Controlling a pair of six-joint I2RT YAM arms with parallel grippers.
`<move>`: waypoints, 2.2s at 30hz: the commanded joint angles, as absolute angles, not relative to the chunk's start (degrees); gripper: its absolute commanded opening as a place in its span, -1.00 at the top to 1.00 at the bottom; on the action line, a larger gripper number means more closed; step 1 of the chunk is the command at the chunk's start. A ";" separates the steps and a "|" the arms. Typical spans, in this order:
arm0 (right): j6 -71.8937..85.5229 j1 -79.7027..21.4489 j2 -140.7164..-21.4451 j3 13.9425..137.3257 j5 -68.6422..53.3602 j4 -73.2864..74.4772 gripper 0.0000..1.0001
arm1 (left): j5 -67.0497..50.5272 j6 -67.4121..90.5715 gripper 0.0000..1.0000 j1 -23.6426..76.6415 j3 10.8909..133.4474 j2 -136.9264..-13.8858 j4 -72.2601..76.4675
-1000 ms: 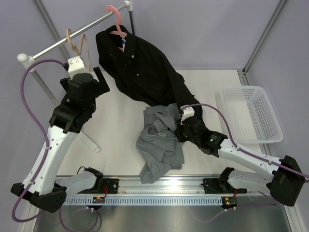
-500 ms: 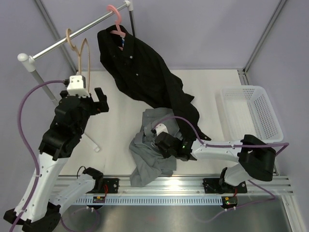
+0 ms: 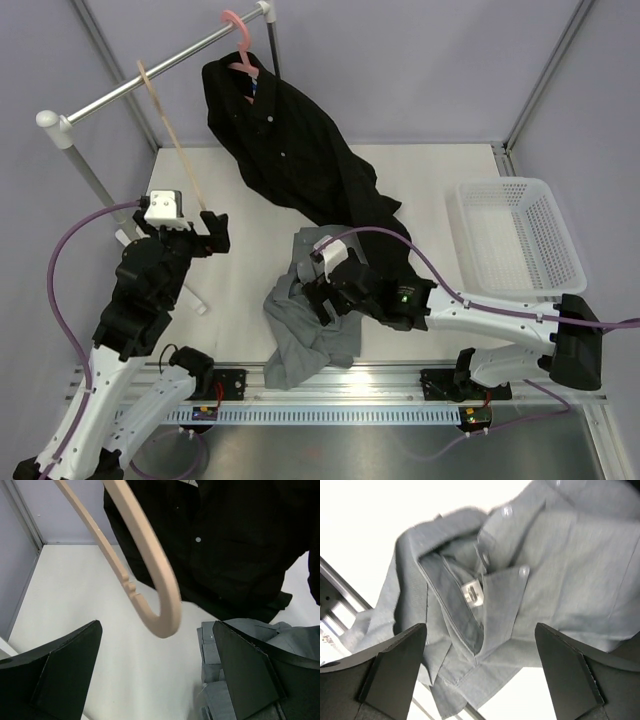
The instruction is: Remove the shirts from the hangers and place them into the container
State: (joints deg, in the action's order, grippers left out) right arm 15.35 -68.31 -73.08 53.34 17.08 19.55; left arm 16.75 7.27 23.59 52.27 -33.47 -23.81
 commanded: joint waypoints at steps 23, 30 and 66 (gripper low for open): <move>12.21 -69.87 -98.43 64.95 26.63 18.11 -0.99 | 18.02 5.01 -0.98 23.47 49.48 -32.17 -18.54; 15.81 -69.79 -107.75 64.78 19.52 17.05 -0.99 | 17.93 4.83 -0.98 23.55 49.39 -32.34 -18.54; 4.75 -69.00 -71.64 81.81 25.39 32.68 1.00 | 20.65 4.31 -0.98 23.47 49.04 -30.41 -18.46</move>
